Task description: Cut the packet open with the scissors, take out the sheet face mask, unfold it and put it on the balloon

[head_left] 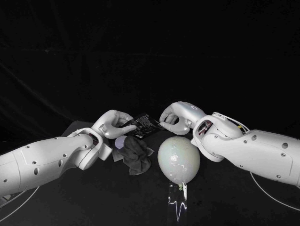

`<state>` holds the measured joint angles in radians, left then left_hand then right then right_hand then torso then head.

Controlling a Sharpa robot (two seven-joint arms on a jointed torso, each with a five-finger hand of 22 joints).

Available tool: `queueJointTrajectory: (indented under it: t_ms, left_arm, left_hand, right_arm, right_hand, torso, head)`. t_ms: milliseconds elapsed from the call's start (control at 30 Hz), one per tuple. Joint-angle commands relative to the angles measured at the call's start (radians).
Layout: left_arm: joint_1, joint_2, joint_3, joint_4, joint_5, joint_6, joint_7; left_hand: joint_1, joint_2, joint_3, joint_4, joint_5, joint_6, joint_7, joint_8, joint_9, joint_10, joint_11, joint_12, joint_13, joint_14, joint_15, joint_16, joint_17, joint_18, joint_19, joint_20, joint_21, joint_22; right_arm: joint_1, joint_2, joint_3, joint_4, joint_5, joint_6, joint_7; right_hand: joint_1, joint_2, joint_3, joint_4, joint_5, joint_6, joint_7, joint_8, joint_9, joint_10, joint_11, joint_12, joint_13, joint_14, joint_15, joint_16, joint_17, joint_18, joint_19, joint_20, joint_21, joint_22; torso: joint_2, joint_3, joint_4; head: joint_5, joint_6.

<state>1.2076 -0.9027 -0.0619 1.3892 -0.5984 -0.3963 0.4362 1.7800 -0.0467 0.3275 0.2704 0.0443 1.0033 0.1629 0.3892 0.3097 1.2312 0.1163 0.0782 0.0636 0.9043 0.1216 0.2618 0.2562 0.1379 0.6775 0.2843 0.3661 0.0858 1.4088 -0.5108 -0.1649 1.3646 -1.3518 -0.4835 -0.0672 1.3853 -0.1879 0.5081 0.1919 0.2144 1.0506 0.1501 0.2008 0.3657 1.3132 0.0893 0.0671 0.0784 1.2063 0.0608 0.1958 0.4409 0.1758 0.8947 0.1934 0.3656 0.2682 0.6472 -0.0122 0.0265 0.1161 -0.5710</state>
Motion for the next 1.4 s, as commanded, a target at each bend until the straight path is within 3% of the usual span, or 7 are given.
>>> queueJointTrajectory:
  t_ms: [33, 567, 1233, 1333, 1400]
  left_arm:
    - [0.002, 0.001, 0.002, 0.004, 0.007, -0.003, 0.007]
    - [0.002, 0.001, 0.002, 0.010, 0.011, -0.004, 0.006]
    - [0.002, 0.001, 0.002, 0.021, 0.027, -0.007, 0.005]
    - [0.002, 0.001, 0.002, 0.022, 0.029, -0.008, 0.006]
    - [0.002, 0.001, 0.002, 0.023, 0.030, -0.008, 0.006]
  left_hand:
    - [-0.005, 0.008, 0.005, 0.000, 0.004, 0.002, 0.002, 0.004, 0.008, 0.008, 0.001, -0.002, 0.001, 0.005, 0.000, -0.006, -0.001, 0.019, 0.005, 0.001, 0.004, 0.001]
    - [-0.006, 0.007, 0.008, -0.001, 0.004, 0.002, 0.002, 0.004, 0.008, 0.008, 0.001, -0.003, 0.001, 0.005, 0.000, -0.007, -0.001, 0.019, 0.005, 0.001, 0.005, 0.001]
    - [-0.007, 0.007, 0.011, -0.002, 0.004, 0.002, 0.002, 0.004, 0.008, 0.009, 0.001, -0.003, 0.001, 0.006, 0.000, -0.007, -0.001, 0.019, 0.005, 0.001, 0.005, 0.002]
    - [-0.008, 0.007, 0.012, -0.003, 0.003, 0.001, 0.002, 0.005, 0.008, 0.009, 0.001, -0.003, 0.001, 0.006, 0.000, -0.008, -0.001, 0.019, 0.005, 0.001, 0.005, 0.002]
    - [-0.008, 0.007, 0.012, -0.003, 0.003, 0.001, 0.002, 0.005, 0.008, 0.009, 0.001, -0.003, 0.001, 0.006, 0.000, -0.008, -0.001, 0.019, 0.005, 0.001, 0.005, 0.002]
  right_arm:
    - [-0.001, 0.003, 0.000, 0.001, -0.016, 0.001, -0.002]
    - [-0.004, 0.012, -0.001, -0.002, -0.016, 0.004, 0.004]
    - [-0.008, 0.019, -0.001, -0.002, -0.006, 0.014, 0.022]
    - [-0.008, 0.020, -0.001, -0.003, 0.002, 0.021, 0.032]
    - [-0.008, 0.020, -0.001, -0.004, 0.006, 0.025, 0.037]
  right_hand:
    - [-0.010, -0.004, -0.001, -0.006, -0.008, 0.006, 0.001, 0.006, 0.002, 0.005, 0.001, 0.004, 0.001, 0.006, 0.002, 0.004, 0.002, 0.007, 0.009, 0.000, 0.003, 0.002]
    - [-0.021, -0.011, 0.003, -0.016, -0.051, -0.004, 0.005, 0.009, 0.007, 0.002, 0.004, -0.002, 0.001, -0.001, 0.004, 0.001, 0.010, 0.006, 0.004, 0.001, 0.001, 0.003]
    - [-0.035, -0.019, 0.005, -0.016, -0.056, -0.019, 0.011, 0.006, 0.007, -0.011, 0.010, -0.005, -0.001, -0.016, 0.010, -0.007, 0.013, 0.004, -0.005, 0.004, -0.005, 0.001]
    - [-0.038, -0.020, 0.007, -0.017, -0.073, -0.025, 0.014, 0.004, 0.007, -0.018, 0.013, -0.005, -0.002, -0.023, 0.013, -0.011, 0.014, 0.004, -0.009, 0.007, -0.009, 0.000]
    - [-0.044, -0.021, 0.008, -0.017, -0.108, -0.034, 0.019, 0.001, 0.007, -0.029, 0.018, -0.005, -0.003, -0.033, 0.017, -0.017, 0.015, 0.004, -0.014, 0.010, -0.013, -0.001]
  torso:
    - [0.000, -0.0001, 0.0001]
    - [0.000, 0.0000, -0.0003]
    - [0.000, -0.0003, -0.0001]
    - [0.000, -0.0004, -0.0004]
    - [0.000, -0.0005, -0.0003]
  head:
    - [0.000, 0.000]
    - [-0.001, 0.000]
    - [-0.006, 0.001]
    - [-0.006, 0.001]
    - [-0.007, 0.000]
